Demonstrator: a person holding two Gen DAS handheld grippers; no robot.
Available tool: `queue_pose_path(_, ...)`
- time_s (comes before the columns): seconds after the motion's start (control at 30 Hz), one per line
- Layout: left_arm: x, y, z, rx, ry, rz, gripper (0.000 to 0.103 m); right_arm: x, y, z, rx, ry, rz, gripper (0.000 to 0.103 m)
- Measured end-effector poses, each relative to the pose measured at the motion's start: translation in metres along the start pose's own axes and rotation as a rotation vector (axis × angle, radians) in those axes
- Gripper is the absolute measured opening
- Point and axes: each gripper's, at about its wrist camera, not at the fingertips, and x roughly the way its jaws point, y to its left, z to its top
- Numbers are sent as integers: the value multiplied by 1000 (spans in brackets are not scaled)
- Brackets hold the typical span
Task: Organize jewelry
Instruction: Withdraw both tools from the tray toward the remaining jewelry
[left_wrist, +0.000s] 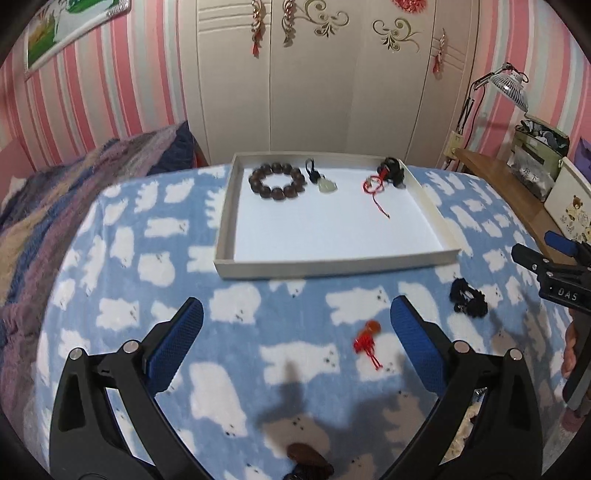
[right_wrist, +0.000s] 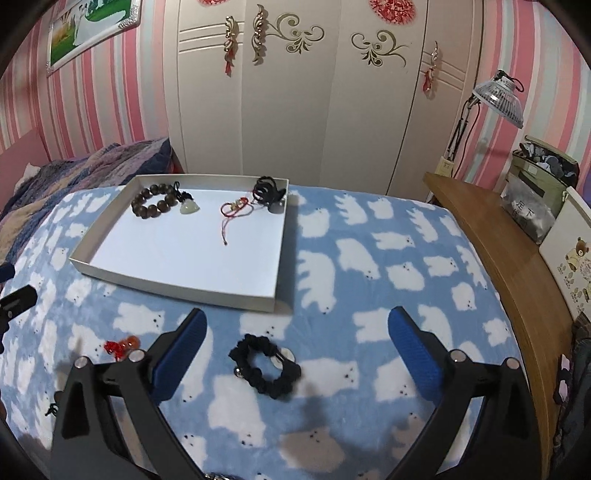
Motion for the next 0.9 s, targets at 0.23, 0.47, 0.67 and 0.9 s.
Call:
queue_pose_path(0.23,15,-6,-18,14,24,4,100,10,0,-18,19,25,-6,99)
queue_pose_path(0.47,35,-8,-28,3,69,-20,100,23,3,-30,9,48,-26,98)
queue_pose_path(0.67,53,-11,-35,-4,106,-52,100,38,1,-35,16,68,-29,98)
queue_pose_path(0.9,73,-31,-40,53,162,-84,99,56,-2,-43,11,103,-42,98)
